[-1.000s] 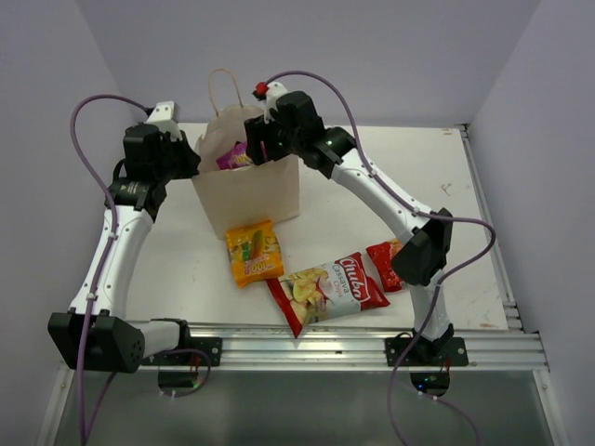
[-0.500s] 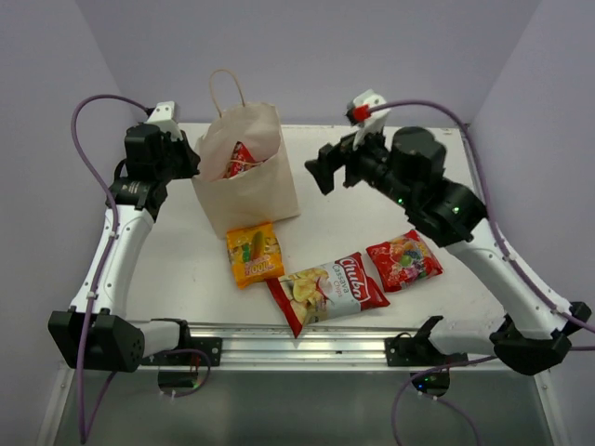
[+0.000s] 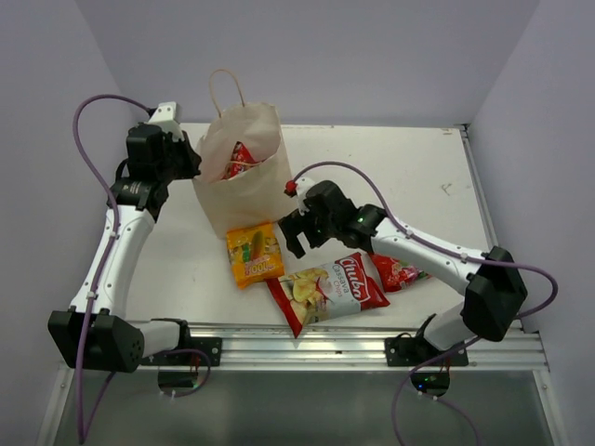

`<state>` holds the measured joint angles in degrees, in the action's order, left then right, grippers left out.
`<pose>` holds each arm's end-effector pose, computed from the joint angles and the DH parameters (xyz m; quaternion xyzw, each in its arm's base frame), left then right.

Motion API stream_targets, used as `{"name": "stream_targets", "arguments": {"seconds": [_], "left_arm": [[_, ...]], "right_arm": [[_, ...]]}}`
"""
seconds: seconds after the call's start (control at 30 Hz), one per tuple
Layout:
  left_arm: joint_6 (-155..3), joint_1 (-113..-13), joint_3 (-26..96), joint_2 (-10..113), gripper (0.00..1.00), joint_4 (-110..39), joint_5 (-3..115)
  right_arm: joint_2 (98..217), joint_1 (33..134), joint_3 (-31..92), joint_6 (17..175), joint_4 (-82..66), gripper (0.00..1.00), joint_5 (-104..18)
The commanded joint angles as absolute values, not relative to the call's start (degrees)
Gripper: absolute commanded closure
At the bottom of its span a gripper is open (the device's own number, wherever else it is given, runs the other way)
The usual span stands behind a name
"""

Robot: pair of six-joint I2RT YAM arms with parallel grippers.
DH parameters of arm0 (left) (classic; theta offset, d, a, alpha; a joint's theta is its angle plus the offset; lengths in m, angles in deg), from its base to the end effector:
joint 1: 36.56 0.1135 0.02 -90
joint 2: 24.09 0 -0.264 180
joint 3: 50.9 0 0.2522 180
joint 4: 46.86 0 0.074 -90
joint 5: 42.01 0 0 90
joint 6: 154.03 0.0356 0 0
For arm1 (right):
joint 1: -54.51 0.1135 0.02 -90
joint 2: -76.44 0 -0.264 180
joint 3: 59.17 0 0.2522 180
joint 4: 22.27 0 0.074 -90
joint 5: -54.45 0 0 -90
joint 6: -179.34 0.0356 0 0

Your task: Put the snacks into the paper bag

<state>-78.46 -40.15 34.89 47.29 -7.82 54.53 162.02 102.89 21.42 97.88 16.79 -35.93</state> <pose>0.2786 -0.0215 0.3809 -0.0487 0.8394 -0.1318 0.5250 0.2188 0.2466 0.2786 -0.3149 0.8651 0.1887 0.3417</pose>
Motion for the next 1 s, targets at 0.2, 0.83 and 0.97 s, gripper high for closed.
{"name": "stream_targets", "arguments": {"seconds": [0.2,0.83,0.97], "left_arm": [[-78.8,-41.9,32.9,45.4,1.0,-7.6,52.3],[-77.2,-47.0,31.1,42.9,1.0,-7.0,49.8],[-76.8,-48.1,31.0,42.4,1.0,-6.8,49.2]], "right_arm": [[171.4,112.2,19.5,108.8,-3.2,0.02,-36.6],[182.6,118.1,17.8,109.5,-0.2,0.41,-17.7],[183.9,118.2,19.0,109.3,3.7,1.0,-17.6]]}}
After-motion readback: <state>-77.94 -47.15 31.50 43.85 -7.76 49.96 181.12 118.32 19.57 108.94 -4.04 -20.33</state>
